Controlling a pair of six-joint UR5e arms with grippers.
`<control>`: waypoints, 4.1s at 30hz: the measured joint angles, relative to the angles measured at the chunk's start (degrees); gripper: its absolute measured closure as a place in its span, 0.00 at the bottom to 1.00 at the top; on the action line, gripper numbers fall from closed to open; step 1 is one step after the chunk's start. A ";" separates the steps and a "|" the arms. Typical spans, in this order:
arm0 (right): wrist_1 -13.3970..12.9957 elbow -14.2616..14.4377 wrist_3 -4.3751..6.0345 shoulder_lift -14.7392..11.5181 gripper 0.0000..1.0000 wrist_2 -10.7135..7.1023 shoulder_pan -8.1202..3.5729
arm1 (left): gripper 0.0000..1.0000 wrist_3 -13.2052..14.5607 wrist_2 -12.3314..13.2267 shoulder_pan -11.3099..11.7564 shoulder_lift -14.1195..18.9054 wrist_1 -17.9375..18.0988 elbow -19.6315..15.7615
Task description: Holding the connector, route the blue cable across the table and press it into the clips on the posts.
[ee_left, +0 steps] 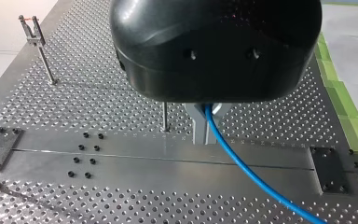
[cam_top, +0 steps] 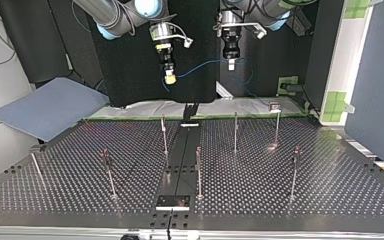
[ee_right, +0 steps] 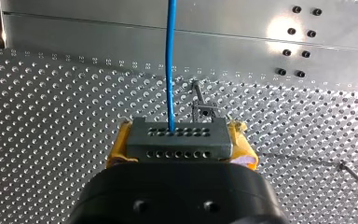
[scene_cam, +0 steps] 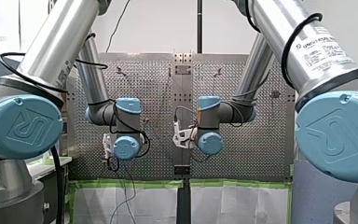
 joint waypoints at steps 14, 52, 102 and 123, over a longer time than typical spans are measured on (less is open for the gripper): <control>0.37 0.00 0.00 0.00 1.00 -0.01 0.00 | 1.00 0.17 0.00 0.22 0.29 0.01 0.14; 8.43 1.05 -0.79 1.32 1.00 2.98 0.00 | 1.00 4.47 0.44 0.97 -4.97 -8.59 0.09; 18.93 -15.97 2.81 -5.08 1.00 -9.59 2.72 | 1.00 -10.27 -12.72 10.01 12.82 -28.13 9.31; 28.36 -26.49 2.82 -4.35 1.00 -10.64 5.69 | 1.00 -7.87 -8.25 14.77 22.92 -33.82 10.35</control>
